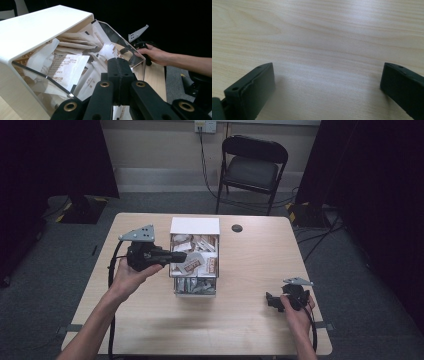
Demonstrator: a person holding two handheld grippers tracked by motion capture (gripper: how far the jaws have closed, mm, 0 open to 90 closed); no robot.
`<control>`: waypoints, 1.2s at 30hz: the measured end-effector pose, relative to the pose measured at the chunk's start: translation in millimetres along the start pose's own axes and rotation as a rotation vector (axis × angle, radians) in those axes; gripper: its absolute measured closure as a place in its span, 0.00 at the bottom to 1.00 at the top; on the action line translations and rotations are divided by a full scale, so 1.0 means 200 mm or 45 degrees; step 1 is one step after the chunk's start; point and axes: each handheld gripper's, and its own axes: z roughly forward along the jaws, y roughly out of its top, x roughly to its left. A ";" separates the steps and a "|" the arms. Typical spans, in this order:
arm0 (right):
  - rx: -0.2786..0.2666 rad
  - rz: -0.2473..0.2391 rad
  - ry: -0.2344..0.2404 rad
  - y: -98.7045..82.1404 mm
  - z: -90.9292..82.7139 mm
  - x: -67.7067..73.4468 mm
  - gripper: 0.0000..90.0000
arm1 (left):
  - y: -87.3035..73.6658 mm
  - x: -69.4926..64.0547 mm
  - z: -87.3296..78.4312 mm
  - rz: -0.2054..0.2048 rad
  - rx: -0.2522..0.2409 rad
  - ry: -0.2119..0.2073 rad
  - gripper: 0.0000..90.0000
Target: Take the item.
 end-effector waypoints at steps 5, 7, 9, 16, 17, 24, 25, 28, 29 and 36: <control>0.000 0.000 0.000 0.00 0.00 0.00 0.00 | 0.01 -0.01 -0.02 0.007 -0.019 -0.002 1.00; 0.000 0.000 0.000 0.00 0.00 0.00 0.00 | 0.01 -0.01 -0.03 0.013 -0.027 -0.004 1.00; 0.000 0.000 0.000 0.00 0.00 0.00 0.00 | 0.01 -0.01 -0.03 0.008 -0.035 -0.005 1.00; 0.000 0.000 0.000 0.00 0.00 0.00 0.00 | 0.02 -0.01 -0.06 0.009 -0.044 0.005 1.00; 0.000 0.000 0.000 0.00 0.00 0.00 0.00 | 0.02 -0.02 -0.07 0.007 -0.051 0.006 1.00; 0.000 0.000 0.000 0.00 0.00 0.00 0.00 | 0.03 -0.02 -0.11 0.014 -0.077 0.001 1.00; 0.000 0.001 0.000 0.00 0.00 0.00 0.00 | 0.03 -0.02 -0.12 0.016 -0.079 0.003 1.00; 0.000 0.000 0.001 0.00 0.00 0.00 0.00 | 0.04 -0.02 -0.15 0.018 -0.090 0.005 1.00; 0.000 0.000 0.001 0.00 0.00 0.00 0.00 | 0.04 -0.02 -0.15 0.019 -0.097 0.006 1.00; 0.000 -0.002 0.003 0.00 0.00 0.00 0.00 | 0.05 -0.02 -0.20 0.035 -0.108 0.029 1.00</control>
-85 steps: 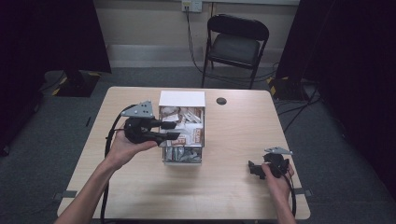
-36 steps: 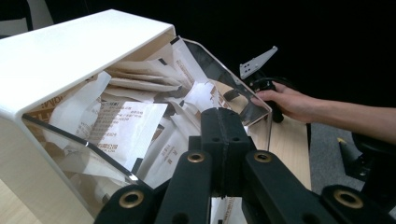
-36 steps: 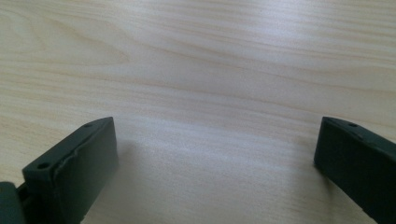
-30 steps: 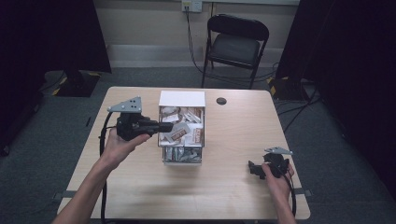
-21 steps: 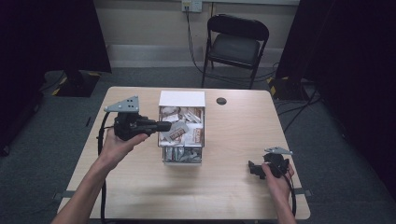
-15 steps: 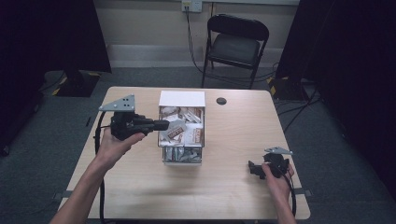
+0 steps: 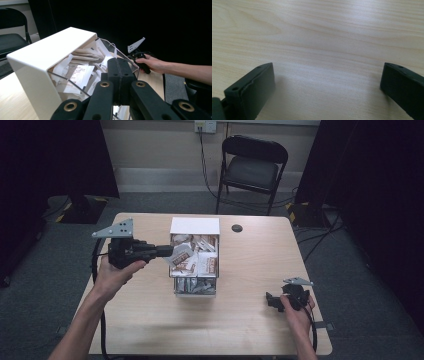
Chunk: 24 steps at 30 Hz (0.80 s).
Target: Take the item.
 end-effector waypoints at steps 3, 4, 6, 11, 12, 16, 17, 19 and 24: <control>0.000 -0.002 0.001 0.00 0.00 0.00 0.00 | 0.01 0.00 -0.03 0.003 -0.007 0.004 1.00; -0.001 -0.002 0.001 0.00 0.00 0.00 0.00 | 0.01 0.00 -0.04 -0.001 -0.011 0.004 1.00; -0.001 -0.002 0.001 0.00 0.00 0.00 0.00 | 0.01 0.00 -0.05 0.000 -0.016 0.003 1.00; -0.001 -0.002 0.001 0.00 0.00 0.00 0.00 | 0.01 0.00 -0.08 -0.001 -0.028 0.003 1.00; -0.001 -0.002 0.001 0.00 0.00 0.00 0.00 | 0.01 0.00 -0.08 -0.004 -0.037 0.004 1.00; 0.000 -0.002 0.001 0.00 0.00 0.00 0.00 | 0.02 0.00 -0.10 -0.003 -0.047 0.006 1.00; -0.001 -0.002 0.001 0.00 0.00 0.00 0.00 | 0.02 0.00 -0.11 -0.004 -0.050 0.008 1.00; -0.001 -0.002 0.001 0.00 0.00 0.00 0.00 | 0.02 0.00 -0.12 -0.004 -0.057 0.011 1.00; -0.001 -0.002 0.001 0.00 0.00 0.00 0.00 | 0.03 0.01 -0.17 -0.002 -0.064 0.029 1.00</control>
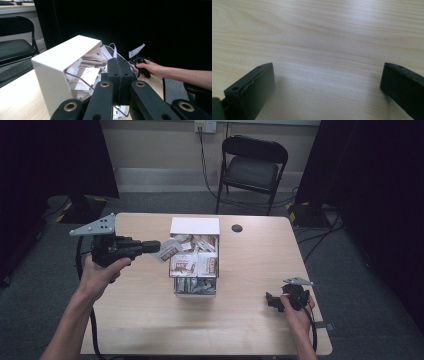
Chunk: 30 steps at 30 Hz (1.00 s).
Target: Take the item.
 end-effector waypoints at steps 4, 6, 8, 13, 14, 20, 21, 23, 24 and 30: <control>0.000 0.000 0.000 0.00 0.00 0.00 0.00 | 0.00 0.01 -0.03 -0.005 -0.011 0.011 1.00; 0.000 0.000 0.000 0.00 0.00 0.00 0.00 | 0.00 0.01 -0.04 -0.004 -0.009 0.021 1.00; 0.000 0.000 0.000 0.00 0.00 0.00 0.00 | 0.00 0.02 -0.06 -0.010 -0.009 0.028 1.00; 0.000 0.000 0.000 0.00 0.00 0.00 0.00 | 0.00 0.03 -0.09 -0.019 -0.009 0.048 1.00; 0.000 0.000 0.000 0.00 0.00 0.00 0.00 | 0.00 0.03 -0.09 -0.019 -0.009 0.048 1.00; 0.000 0.000 0.000 0.00 0.00 0.00 0.00 | -0.01 0.05 -0.13 -0.029 -0.018 0.078 1.00; 0.000 0.000 0.000 0.00 0.00 0.00 0.00 | -0.01 0.05 -0.13 -0.031 -0.024 0.082 1.00; 0.000 0.000 0.000 0.00 0.00 0.00 0.00 | -0.02 0.05 -0.13 -0.032 -0.023 0.086 1.00; 0.000 0.000 0.000 0.00 0.00 0.00 0.00 | -0.02 0.06 -0.14 -0.035 -0.025 0.096 1.00; 0.000 0.000 0.000 0.00 0.00 0.00 0.00 | -0.04 0.10 -0.16 -0.064 -0.020 0.138 1.00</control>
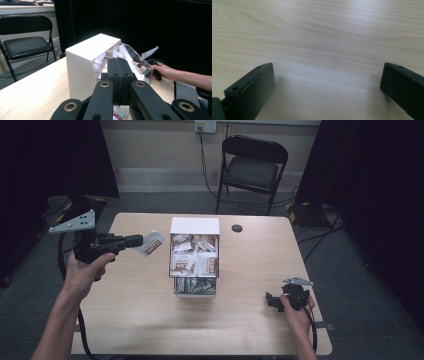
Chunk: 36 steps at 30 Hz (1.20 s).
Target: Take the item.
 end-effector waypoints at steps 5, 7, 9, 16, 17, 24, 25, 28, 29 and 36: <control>0.000 0.000 0.000 0.00 0.00 0.00 0.00 | -0.02 0.04 -0.01 -0.013 0.011 0.037 1.00; 0.000 0.000 0.000 0.00 0.00 0.00 0.00 | -0.03 0.04 -0.01 -0.016 0.025 0.052 1.00; 0.000 0.000 0.000 0.00 0.00 0.00 0.00 | -0.03 0.05 -0.01 -0.012 0.046 0.070 1.00; 0.000 0.000 0.000 0.00 0.00 0.00 0.00 | -0.04 0.06 0.00 -0.004 0.068 0.111 1.00; 0.000 0.000 0.000 0.00 0.00 0.00 0.00 | -0.05 0.06 0.00 -0.003 0.066 0.116 1.00; 0.000 0.000 0.000 0.00 0.00 0.00 0.00 | -0.11 0.13 0.02 -0.040 0.102 0.162 1.00; 0.000 0.000 0.000 0.00 0.00 0.00 0.00 | -0.12 0.14 0.02 -0.048 0.108 0.169 1.00; 0.000 0.000 0.000 0.00 0.00 0.00 0.00 | -0.13 0.15 0.02 -0.058 0.116 0.177 1.00; 0.000 0.000 0.000 0.00 0.00 0.00 0.00 | -0.15 0.17 0.03 -0.069 0.125 0.181 1.00; 0.000 -0.001 0.000 0.00 0.00 0.00 0.00 | -0.20 0.21 0.06 -0.088 0.158 0.197 1.00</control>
